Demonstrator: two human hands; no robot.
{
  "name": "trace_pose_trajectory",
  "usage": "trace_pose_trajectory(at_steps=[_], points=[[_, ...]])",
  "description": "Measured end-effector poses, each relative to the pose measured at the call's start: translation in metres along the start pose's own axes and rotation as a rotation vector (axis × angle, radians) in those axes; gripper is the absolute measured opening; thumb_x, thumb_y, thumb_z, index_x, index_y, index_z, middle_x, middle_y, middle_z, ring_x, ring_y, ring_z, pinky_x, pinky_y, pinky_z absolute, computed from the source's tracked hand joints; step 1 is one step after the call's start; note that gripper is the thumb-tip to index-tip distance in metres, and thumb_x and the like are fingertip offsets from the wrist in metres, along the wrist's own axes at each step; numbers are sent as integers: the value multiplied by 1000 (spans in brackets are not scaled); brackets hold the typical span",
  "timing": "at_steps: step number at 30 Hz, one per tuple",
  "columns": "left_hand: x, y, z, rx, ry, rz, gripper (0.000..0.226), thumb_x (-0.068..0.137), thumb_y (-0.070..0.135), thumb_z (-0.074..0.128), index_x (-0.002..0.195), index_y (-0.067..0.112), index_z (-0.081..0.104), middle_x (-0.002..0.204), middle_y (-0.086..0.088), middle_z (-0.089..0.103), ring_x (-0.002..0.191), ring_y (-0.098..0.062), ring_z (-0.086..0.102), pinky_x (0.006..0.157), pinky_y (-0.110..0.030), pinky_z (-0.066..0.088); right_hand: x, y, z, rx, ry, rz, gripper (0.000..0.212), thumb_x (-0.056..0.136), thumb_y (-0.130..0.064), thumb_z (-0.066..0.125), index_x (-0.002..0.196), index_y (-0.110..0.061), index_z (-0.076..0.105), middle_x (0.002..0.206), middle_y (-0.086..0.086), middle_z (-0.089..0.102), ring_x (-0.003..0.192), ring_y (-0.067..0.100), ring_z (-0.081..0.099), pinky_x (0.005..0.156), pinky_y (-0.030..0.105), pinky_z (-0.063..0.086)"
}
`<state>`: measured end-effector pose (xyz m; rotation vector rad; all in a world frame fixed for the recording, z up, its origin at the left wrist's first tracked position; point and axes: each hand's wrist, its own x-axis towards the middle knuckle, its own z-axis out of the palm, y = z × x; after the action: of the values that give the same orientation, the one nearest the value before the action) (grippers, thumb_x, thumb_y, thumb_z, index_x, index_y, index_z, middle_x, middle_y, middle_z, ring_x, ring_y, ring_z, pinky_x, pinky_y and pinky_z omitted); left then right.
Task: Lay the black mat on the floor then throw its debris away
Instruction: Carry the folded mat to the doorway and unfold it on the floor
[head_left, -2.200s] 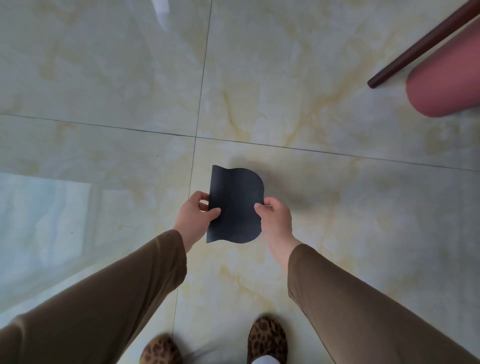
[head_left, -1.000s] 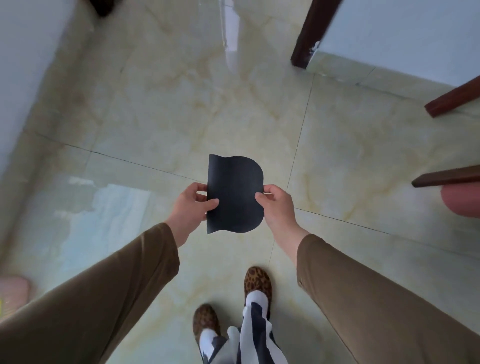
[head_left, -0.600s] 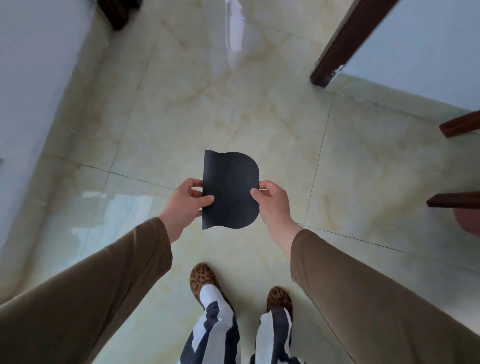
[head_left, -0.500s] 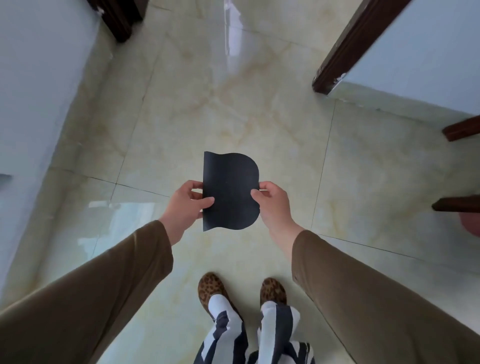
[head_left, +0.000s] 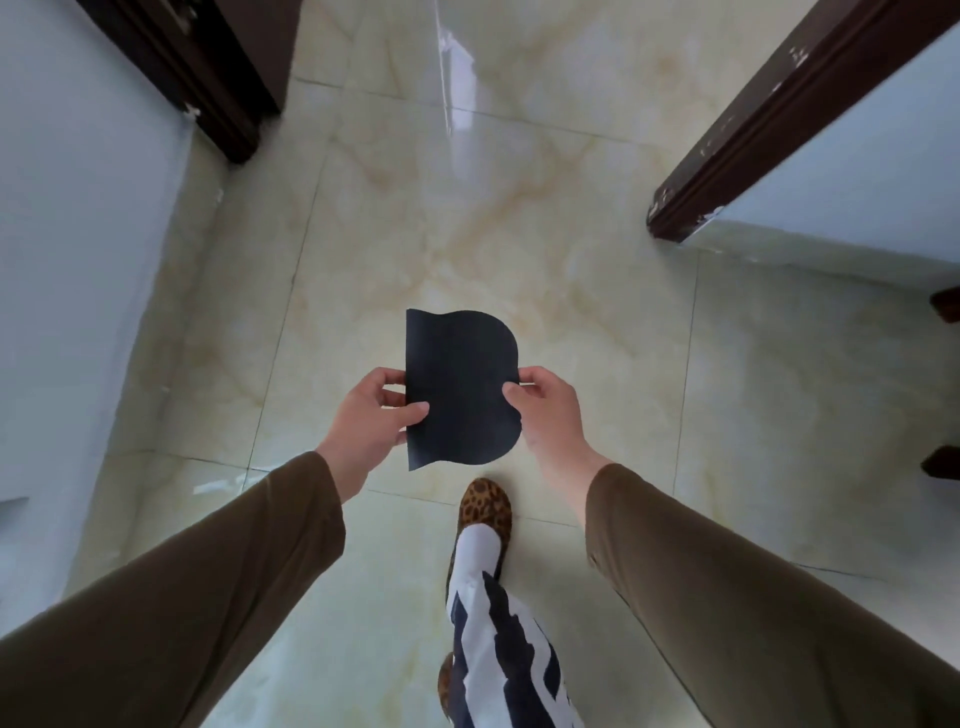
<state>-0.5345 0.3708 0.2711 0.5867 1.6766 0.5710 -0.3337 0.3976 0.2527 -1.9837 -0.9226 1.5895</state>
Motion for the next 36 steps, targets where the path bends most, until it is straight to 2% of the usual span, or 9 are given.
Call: trace_pose_trajectory(at_steps=[4, 10, 15, 19, 21, 23, 27, 31, 36], points=[[40, 21, -5, 15, -12, -15, 29, 94, 9, 68, 120, 18, 58, 105, -9, 67, 95, -26, 69, 66, -25, 58, 36, -20, 9, 51, -7, 27, 18, 86, -15, 58, 84, -25, 73, 85, 2, 76, 89, 28, 73, 85, 52, 60], [100, 49, -9, 25, -55, 12, 31, 94, 6, 67, 122, 14, 57, 108, -16, 65, 89, -21, 68, 55, -15, 55, 92, -42, 18, 91, 10, 35, 21, 87, -12, 60, 78, -26, 72, 77, -2, 75, 81, 28, 72, 80, 47, 59], [151, 59, -8, 28, -106, 22, 30, 93, 2, 67, 120, 12, 59, 110, -21, 65, 86, -20, 69, 57, -18, 57, 132, -47, 29, 123, 65, 37, 22, 88, -9, 61, 80, -27, 69, 78, 0, 72, 76, 25, 68, 75, 42, 57], [196, 56, -11, 59, -144, 19, 33, 93, 0, 66, 124, 9, 58, 120, -29, 63, 90, -24, 68, 61, -22, 59, 166, -41, 43, 152, 87, 47, 22, 89, -8, 61, 80, -26, 70, 84, 5, 73, 78, 25, 67, 78, 42, 55], [221, 54, -13, 73, -170, 26, 34, 93, -1, 66, 125, 8, 58, 123, -31, 62, 91, -25, 68, 63, -24, 60, 184, -36, 51, 166, 102, 44, 22, 89, -8, 61, 81, -26, 70, 84, 4, 74, 77, 23, 66, 74, 39, 54], [244, 51, -13, 69, -189, 32, 33, 93, -1, 66, 123, 7, 58, 122, -30, 63, 92, -26, 69, 62, -23, 60, 201, -31, 58, 203, 110, 50, 23, 91, -7, 60, 80, -25, 71, 81, 0, 73, 76, 21, 66, 71, 36, 54], [289, 40, -15, 84, -217, 37, 31, 93, 1, 67, 121, 9, 59, 116, -24, 67, 91, -24, 71, 61, -23, 60, 240, -16, 72, 197, 110, 41, 25, 93, -8, 56, 79, -23, 71, 83, -3, 73, 77, 18, 65, 77, 38, 55], [334, 29, -13, 92, -234, 52, 30, 93, 3, 68, 120, 10, 59, 114, -21, 68, 94, -25, 71, 65, -26, 61, 281, -3, 82, 226, 87, 41, 34, 96, -5, 51, 77, -23, 73, 73, -10, 73, 73, 14, 65, 74, 36, 57], [381, 28, -3, 113, -255, 83, 34, 93, 3, 68, 124, 10, 58, 114, -20, 66, 93, -25, 72, 63, -25, 61, 323, 7, 80, 242, 20, -11, 30, 99, -3, 50, 91, -21, 73, 86, -3, 75, 77, 15, 68, 67, 27, 58]])
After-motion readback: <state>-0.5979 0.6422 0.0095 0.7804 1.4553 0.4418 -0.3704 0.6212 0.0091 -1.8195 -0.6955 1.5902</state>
